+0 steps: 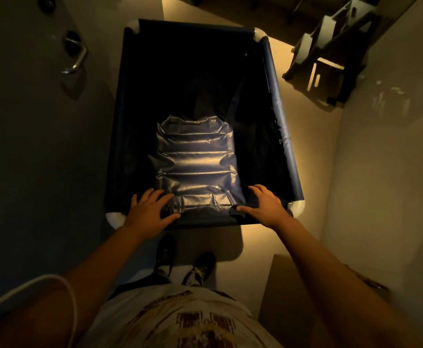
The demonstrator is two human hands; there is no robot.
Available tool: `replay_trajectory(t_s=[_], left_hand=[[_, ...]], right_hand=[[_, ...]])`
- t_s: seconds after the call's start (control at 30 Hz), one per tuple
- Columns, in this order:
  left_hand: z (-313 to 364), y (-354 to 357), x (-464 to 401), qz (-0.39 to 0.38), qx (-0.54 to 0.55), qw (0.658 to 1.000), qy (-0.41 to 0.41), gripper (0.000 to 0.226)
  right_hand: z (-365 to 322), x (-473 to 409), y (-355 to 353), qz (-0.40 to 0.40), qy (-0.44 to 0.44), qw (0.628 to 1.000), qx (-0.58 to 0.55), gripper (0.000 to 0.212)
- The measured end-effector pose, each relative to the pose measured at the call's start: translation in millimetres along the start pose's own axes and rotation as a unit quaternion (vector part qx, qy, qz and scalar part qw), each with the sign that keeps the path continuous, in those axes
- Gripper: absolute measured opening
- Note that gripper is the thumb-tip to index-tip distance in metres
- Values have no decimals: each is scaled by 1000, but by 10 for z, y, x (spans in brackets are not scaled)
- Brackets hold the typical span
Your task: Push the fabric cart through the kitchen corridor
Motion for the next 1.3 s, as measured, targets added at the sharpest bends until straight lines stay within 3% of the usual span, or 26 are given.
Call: replay_trajectory(t_s=[0.1,0.23,0.47,0.63,0.97,1.3], left_hand=[[-71,127,53,-36,2,999,-6,66],[-151,226,81,-71,-9,997,-27,51],[57,378,89,-116,10,993,29,54],[97,414,86,-114,-32,993,3,46],[68,382,156,-100,-4,993,-60,44],[-131,284,-167,-71,-11,996,-50,43]], right_hand=[[159,24,181,-41,28,998,28,99],[393,80,266,-51,64,995,51,91],[416,89,279,-43,49,993,94,77],[421,65,283,-53,50,990,122,75],[351,144,307,-32,57,990,128,73],[266,-7,324,-34,74,989,125,77]])
Point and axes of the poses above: each hand's wrist, its own x-axis away from the middle knuckle, its own y-axis out of the palm, z = x × y, the point moved 10 cm from there along -x, towards the middle knuckle, and after that the axes turned 6 degrees about y, right-handed, at the moved point
